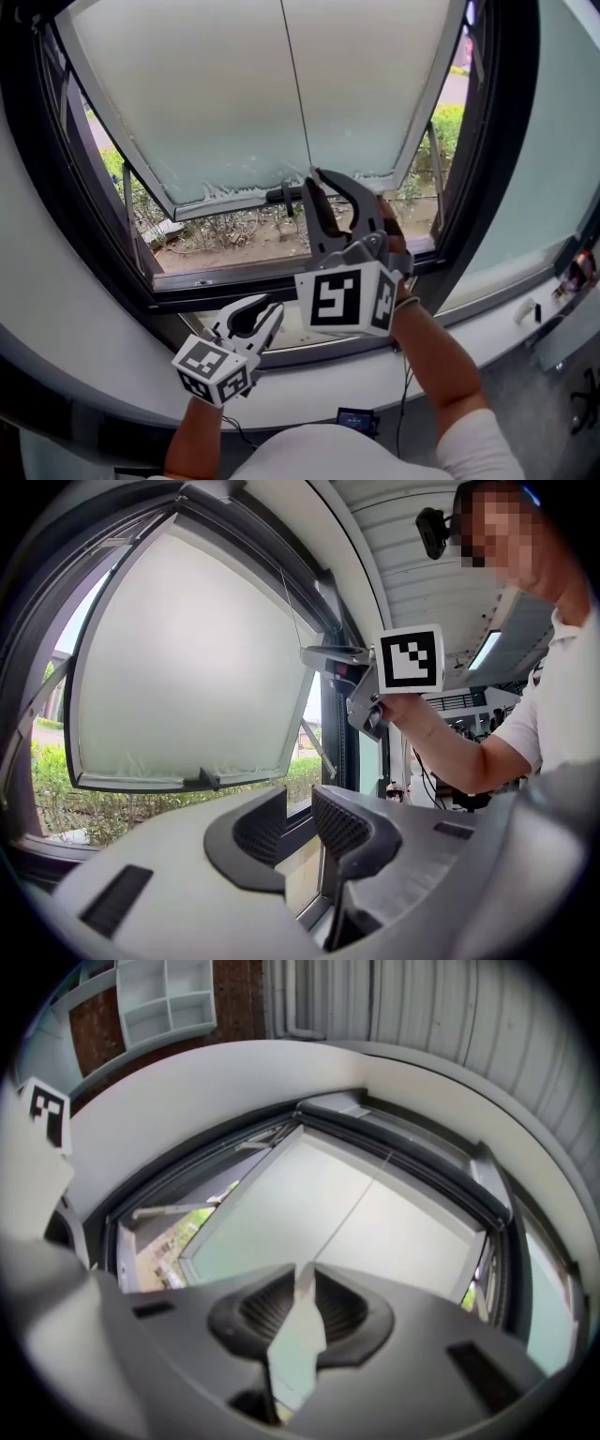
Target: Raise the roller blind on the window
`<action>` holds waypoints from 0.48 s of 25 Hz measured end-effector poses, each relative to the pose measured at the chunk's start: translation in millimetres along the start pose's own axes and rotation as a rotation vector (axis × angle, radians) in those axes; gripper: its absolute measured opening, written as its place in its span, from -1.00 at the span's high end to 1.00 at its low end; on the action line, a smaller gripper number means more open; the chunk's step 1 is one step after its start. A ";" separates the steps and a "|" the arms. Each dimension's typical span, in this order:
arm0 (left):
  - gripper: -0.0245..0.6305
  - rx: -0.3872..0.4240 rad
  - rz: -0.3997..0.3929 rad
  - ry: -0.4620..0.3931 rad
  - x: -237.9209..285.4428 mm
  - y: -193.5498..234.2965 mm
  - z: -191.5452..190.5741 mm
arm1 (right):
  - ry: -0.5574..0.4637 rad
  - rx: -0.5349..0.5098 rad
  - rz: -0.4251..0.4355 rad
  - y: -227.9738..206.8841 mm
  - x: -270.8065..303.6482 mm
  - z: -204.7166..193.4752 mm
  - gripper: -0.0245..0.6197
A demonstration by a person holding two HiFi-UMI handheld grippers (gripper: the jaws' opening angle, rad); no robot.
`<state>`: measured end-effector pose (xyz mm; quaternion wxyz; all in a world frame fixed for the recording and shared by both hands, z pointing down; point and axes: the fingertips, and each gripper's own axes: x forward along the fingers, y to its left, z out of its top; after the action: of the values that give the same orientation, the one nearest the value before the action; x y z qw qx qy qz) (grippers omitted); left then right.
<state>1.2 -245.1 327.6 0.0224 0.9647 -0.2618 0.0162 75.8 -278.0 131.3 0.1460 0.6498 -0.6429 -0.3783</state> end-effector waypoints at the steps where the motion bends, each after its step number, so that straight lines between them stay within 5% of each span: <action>1: 0.63 0.000 -0.001 0.001 -0.7 0.4 -0.4 | -0.003 -0.001 -0.009 -0.5 -0.5 0.1 0.70; 12: 0.63 -0.002 -0.009 -0.011 -6.4 1.3 2.0 | -0.034 -0.015 -0.042 -1.5 -7.7 8.7 0.70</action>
<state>-4.9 -243.2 325.3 0.0219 0.9659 -0.2577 0.0104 71.9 -267.9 126.8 0.1318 0.6555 -0.6288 -0.3970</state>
